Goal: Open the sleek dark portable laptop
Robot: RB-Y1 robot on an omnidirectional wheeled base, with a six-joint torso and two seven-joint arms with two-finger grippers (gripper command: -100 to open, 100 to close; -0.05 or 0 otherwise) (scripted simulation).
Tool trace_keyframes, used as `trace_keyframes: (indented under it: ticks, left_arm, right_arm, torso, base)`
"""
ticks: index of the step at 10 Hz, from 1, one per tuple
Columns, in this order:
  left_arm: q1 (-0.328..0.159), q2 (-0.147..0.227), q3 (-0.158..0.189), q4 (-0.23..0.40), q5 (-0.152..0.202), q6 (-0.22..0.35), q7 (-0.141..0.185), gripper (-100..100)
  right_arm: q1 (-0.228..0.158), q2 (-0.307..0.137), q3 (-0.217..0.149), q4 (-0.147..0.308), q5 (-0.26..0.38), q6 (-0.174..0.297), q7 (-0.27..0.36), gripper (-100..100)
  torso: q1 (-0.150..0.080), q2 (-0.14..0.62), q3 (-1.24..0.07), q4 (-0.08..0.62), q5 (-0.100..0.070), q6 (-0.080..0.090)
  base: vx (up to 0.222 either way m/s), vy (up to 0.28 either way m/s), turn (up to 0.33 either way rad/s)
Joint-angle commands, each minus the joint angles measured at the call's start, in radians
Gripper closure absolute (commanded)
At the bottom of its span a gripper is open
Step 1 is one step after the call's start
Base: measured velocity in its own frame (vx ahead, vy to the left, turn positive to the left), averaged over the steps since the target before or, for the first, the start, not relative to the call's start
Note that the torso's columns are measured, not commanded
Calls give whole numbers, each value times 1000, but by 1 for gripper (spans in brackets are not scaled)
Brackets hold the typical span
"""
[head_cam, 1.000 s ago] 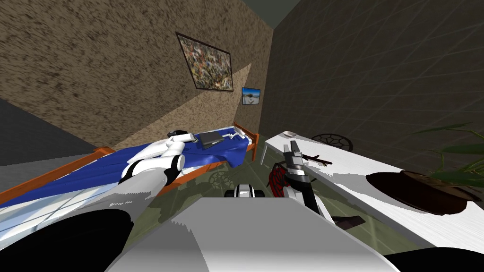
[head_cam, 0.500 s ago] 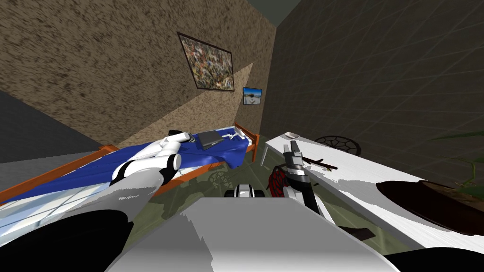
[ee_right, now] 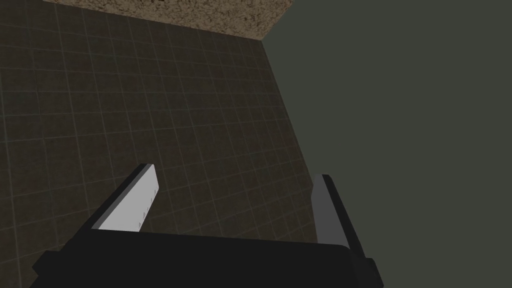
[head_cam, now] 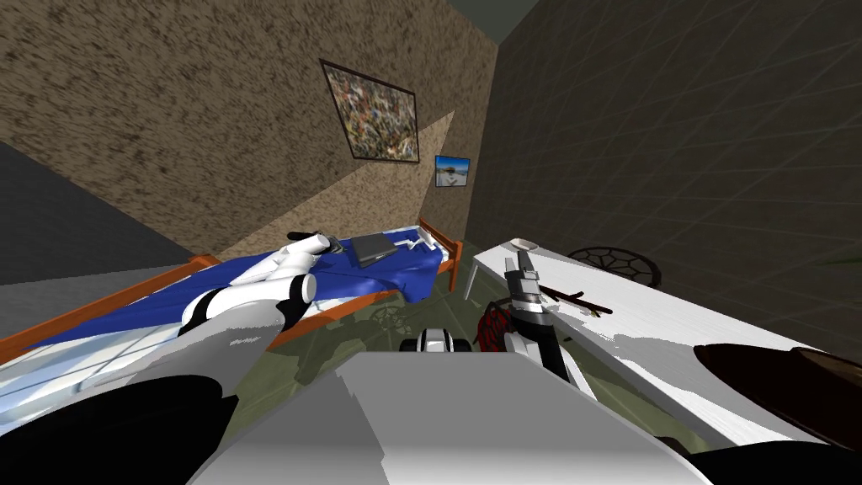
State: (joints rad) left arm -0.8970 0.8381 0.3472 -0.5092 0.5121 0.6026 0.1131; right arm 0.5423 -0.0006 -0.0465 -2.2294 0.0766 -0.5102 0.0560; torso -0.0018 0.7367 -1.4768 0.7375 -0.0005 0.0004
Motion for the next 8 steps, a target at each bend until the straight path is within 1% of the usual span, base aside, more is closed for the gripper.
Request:
trace_keyframes:
  ticks: [1,2,3,4,5,6,7,8]
  left_arm:
    - [6,2,4,-5,35,2,-61,-100]
    - [9,33,28,9,81,4,-98,-100]
    - [9,33,28,9,107,4,-119,-100]
    - [9,33,28,9,126,4,-149,-100]
    - [9,33,28,9,126,4,-168,-100]
    - [12,64,52,22,173,7,-204,-100]
    - [12,64,52,22,213,7,-255,-100]
    - [12,64,52,22,216,7,-275,-100]
  right_arm:
    - [0,0,0,0,0,0,0,0]
    - [0,0,0,0,0,0,0,0]
    - [0,0,0,0,0,0,0,0]
    - [0,0,0,0,0,0,0,0]
    - [0,0,0,0,0,0,0,0]
    - [0,0,0,0,0,0,0,0]
    - [0,0,0,0,0,0,0,0]
    - [0,0,0,0,0,0,0,0]
  torso:
    - [2,1,1,0,1,0]
    - [5,3,2,1,1,0]
    - [1,0,1,1,0,-2]
    - [-1,0,0,0,0,0]
    - [2,2,1,0,0,0]
    - [5,4,2,1,1,0]
    - [0,2,1,1,0,-2]
    - [0,0,0,0,0,0]
  base:
    - [8,-16,-27]
    - [68,-78,123]
    - [76,-109,103]
    - [26,-60,-2]
    - [-2,-14,-25]
    - [29,-95,123]
    - [57,-109,109]
    - [40,-47,-3]
